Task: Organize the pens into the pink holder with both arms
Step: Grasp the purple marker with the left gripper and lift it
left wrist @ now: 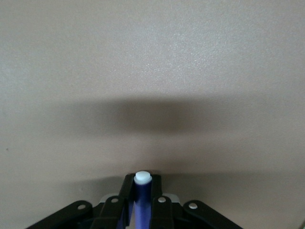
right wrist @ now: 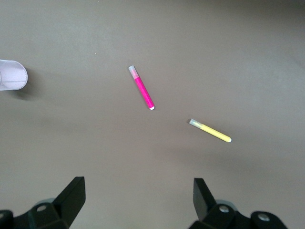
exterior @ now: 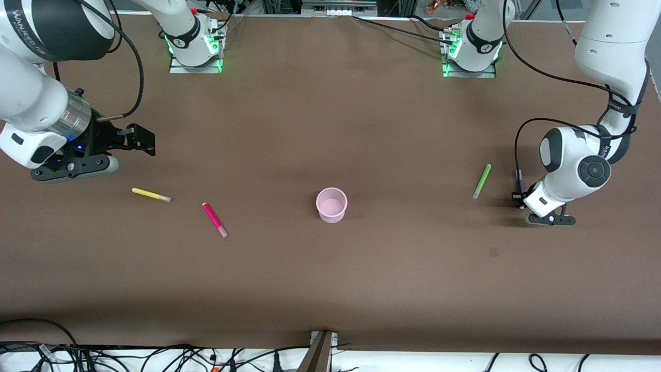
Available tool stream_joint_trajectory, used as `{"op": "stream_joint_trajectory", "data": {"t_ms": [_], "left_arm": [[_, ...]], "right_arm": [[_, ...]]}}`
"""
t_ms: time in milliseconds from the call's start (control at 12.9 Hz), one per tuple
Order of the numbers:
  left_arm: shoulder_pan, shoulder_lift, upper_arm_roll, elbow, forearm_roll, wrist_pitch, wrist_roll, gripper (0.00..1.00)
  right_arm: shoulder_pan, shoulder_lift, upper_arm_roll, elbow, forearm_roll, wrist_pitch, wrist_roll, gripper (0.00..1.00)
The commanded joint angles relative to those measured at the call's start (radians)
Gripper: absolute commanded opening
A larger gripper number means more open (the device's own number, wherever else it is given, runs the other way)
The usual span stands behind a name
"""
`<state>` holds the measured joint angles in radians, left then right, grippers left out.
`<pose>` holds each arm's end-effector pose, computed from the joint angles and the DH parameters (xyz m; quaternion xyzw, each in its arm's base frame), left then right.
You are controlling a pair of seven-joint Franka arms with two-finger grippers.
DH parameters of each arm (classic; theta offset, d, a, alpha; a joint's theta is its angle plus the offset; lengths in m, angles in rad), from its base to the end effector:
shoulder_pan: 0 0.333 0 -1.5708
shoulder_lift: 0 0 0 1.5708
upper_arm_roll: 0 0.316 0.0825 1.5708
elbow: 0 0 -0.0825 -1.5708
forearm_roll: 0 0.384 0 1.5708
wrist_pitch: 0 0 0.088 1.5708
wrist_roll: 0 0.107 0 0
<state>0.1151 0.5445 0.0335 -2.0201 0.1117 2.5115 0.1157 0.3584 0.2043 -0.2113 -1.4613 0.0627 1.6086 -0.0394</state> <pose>0.5887 0.0871 0.1723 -0.9983 0.0317 0.0318 0.0365 0.6063 0.1089 0.5621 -0.9953 -0.0926 0.0267 0.0085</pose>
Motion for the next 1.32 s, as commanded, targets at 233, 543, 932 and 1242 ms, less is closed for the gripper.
{"op": "stream_joint_trajectory", "data": {"t_ms": [233,543,932,1242], "left_arm": [[-0.008,-0.06,-0.003,0.047,0.002,-0.152,0.012,0.0],[-0.009,-0.067,-0.064,0.303,0.0,-0.519,0.013,0.0],[-0.012,-0.067,-0.271,0.52,0.0,-0.776,0.022,0.0],[-0.014,-0.066,-0.418,0.532,-0.167,-0.737,0.028,0.0]], "right_arm": [[-0.001,0.004,0.001,0.015,-0.015,-0.003,0.01,1.0],[-0.001,0.004,0.001,0.013,-0.014,-0.003,0.01,1.0],[-0.001,0.004,0.001,0.015,-0.014,-0.003,0.01,1.0],[-0.001,0.004,0.001,0.015,-0.014,-0.003,0.009,1.0]]}}
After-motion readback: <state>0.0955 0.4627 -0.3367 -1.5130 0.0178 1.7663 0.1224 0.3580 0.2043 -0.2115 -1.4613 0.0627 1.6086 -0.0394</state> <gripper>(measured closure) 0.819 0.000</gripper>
